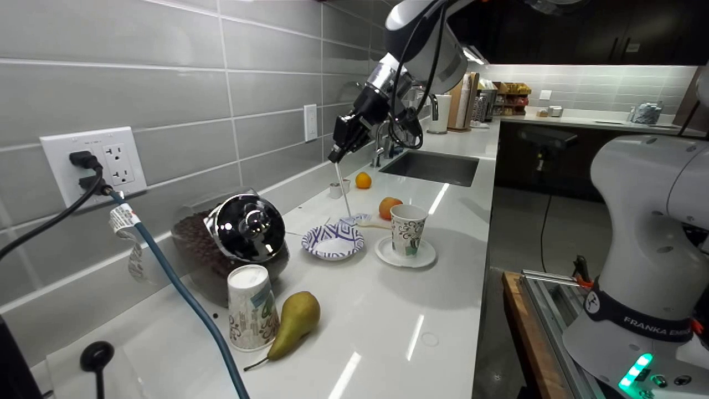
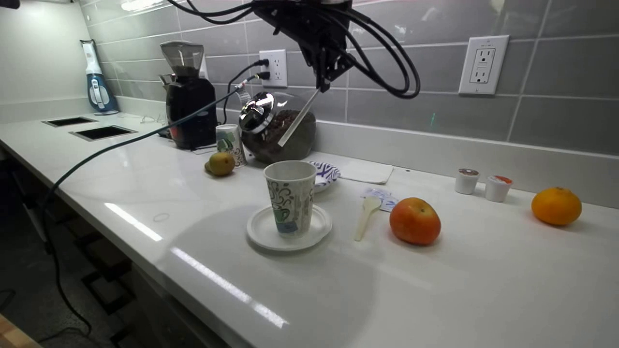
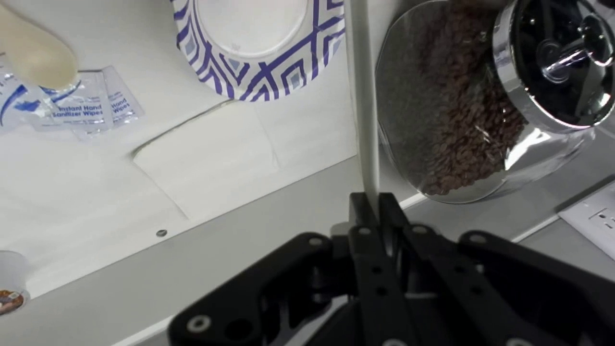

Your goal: Remove the straw from the paper cup and put it on the plate with blue stripes

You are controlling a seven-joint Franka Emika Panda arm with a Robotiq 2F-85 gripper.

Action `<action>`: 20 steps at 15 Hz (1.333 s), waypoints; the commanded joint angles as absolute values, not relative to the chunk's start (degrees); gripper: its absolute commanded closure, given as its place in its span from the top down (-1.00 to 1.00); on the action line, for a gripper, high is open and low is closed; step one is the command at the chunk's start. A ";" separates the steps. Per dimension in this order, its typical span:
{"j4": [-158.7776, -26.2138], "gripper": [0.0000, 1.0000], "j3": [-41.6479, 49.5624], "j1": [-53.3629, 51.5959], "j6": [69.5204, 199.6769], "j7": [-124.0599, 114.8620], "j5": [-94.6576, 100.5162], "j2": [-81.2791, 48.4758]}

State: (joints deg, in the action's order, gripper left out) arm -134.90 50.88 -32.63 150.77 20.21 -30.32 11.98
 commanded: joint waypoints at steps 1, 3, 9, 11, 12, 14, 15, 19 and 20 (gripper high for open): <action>-130.28 -0.96 55.45 -35.81 144.53 23.15 -36.37 5.96; -128.86 -0.96 57.82 -37.32 140.98 25.26 -40.97 3.62; -124.92 -0.96 61.03 -36.48 129.19 33.27 -59.03 -7.50; -123.62 -0.96 60.29 -34.31 125.70 35.13 -63.67 -12.03; -122.94 -0.96 59.62 -32.99 124.47 35.89 -65.71 -14.30; -121.54 -0.96 58.06 -30.10 121.59 36.67 -68.94 -18.14; -120.81 -0.96 57.12 -28.42 119.98 36.95 -70.57 -19.93; -118.28 -0.96 40.26 -11.25 120.83 35.77 -70.67 -20.73; -117.17 -0.96 36.06 -6.79 120.82 35.83 -70.72 -21.64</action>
State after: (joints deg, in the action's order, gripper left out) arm -120.80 46.36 -18.06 121.75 35.82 -69.05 -19.31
